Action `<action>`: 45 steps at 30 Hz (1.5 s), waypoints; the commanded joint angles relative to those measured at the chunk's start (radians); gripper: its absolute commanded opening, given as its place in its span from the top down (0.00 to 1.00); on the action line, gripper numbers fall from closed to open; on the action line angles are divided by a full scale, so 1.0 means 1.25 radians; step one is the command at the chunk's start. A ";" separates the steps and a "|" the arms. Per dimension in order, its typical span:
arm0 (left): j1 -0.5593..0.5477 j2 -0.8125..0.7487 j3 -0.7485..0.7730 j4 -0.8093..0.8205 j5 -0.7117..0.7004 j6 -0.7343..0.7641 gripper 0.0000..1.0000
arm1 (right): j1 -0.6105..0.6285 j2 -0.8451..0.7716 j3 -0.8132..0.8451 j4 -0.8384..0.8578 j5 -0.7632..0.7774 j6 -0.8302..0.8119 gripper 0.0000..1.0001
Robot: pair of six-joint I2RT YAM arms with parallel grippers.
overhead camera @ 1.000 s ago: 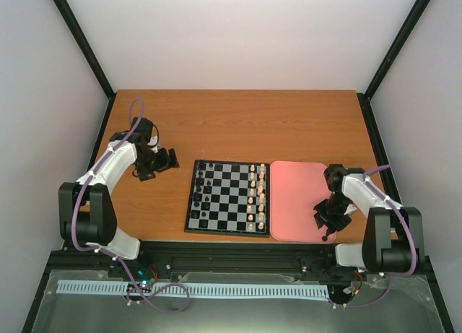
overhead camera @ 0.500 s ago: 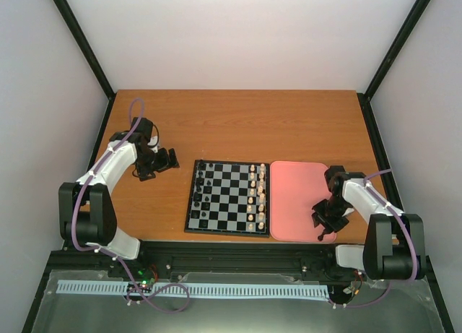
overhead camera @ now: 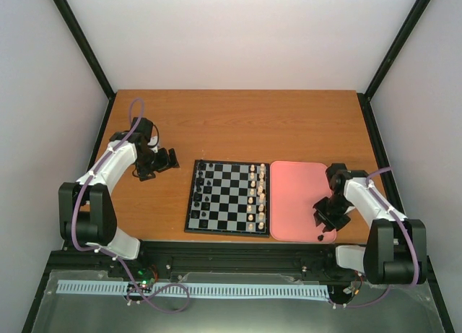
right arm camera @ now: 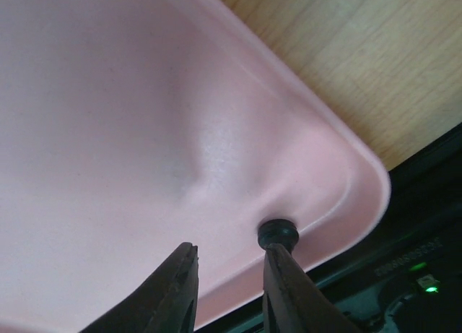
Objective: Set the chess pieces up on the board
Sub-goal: Pick up the chess piece from the storage box.
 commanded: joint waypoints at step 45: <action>-0.003 -0.018 0.010 0.013 0.008 -0.005 0.00 | 0.054 -0.027 -0.046 0.020 -0.050 0.067 0.97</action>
